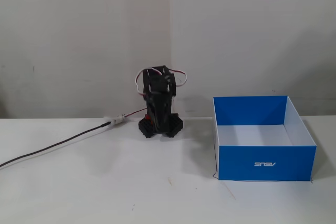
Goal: Pick the gray block and keep it in the box.
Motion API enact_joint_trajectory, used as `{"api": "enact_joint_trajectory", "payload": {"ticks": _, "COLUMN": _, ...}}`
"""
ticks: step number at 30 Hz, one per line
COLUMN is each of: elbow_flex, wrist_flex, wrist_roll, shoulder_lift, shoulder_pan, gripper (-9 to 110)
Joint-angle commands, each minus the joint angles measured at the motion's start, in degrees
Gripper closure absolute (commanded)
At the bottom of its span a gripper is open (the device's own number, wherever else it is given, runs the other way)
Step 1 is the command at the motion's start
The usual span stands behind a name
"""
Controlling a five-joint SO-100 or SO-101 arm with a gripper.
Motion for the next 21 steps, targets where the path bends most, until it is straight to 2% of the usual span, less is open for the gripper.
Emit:
{"api": "enact_joint_trajectory", "payload": {"ticks": 1, "elbow_flex": 0.7, "wrist_flex": -0.2, "wrist_roll": -0.5, "shoulder_lift": 8.9, "shoulder_pan": -0.3, "gripper": 101}}
{"api": "enact_joint_trajectory", "payload": {"ticks": 5, "elbow_flex": 2.9, "wrist_flex": 0.1, "wrist_roll": 0.1, "shoulder_lift": 8.9, "shoulder_pan": -0.4, "gripper": 101}}
{"api": "enact_joint_trajectory", "payload": {"ticks": 21, "elbow_flex": 6.3, "wrist_flex": 0.1, "wrist_roll": 3.6, "shoulder_lift": 9.0, "shoulder_pan": 10.0, "gripper": 101}}
